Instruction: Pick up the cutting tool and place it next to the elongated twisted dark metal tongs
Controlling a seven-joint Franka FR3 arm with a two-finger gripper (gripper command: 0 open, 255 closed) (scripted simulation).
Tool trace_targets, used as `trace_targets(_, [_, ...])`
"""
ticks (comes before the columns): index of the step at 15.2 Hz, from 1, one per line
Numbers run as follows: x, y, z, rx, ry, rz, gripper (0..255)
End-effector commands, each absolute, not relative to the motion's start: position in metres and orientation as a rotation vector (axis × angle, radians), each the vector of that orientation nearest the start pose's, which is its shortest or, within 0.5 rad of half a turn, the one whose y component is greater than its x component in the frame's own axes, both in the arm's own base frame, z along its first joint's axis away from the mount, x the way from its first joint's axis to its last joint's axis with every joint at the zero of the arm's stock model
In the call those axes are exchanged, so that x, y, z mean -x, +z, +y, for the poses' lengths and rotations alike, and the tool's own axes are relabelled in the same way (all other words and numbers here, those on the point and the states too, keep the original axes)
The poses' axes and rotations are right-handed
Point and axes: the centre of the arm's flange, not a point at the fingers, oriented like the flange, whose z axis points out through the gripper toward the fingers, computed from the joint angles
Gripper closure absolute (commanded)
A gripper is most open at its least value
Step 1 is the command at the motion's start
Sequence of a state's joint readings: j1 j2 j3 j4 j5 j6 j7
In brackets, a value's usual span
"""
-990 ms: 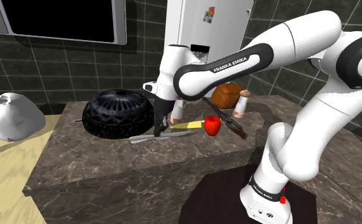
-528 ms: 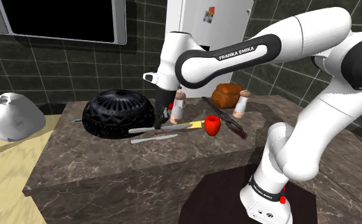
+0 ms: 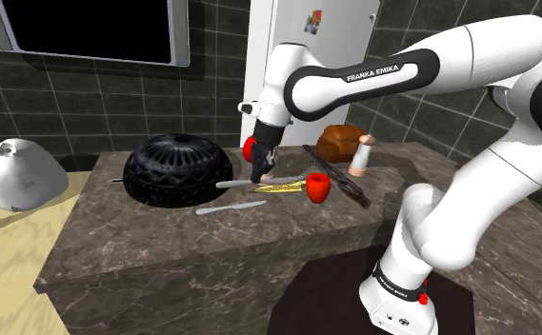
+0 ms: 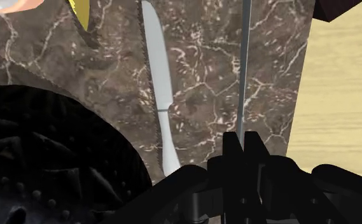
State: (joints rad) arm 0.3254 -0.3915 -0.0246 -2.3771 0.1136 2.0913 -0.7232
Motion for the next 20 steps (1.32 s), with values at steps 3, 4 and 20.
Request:
trace_targets(3, [-0.402,0.481,0.085,2.693,-0.193,-1.429,255])
trace_targets(4, [-0.398,0.481,0.072,2.693,-0.193,-1.429,255])
trace_targets(20, [-0.342,0.481,-0.131,2.693,-0.193,-1.429,255])
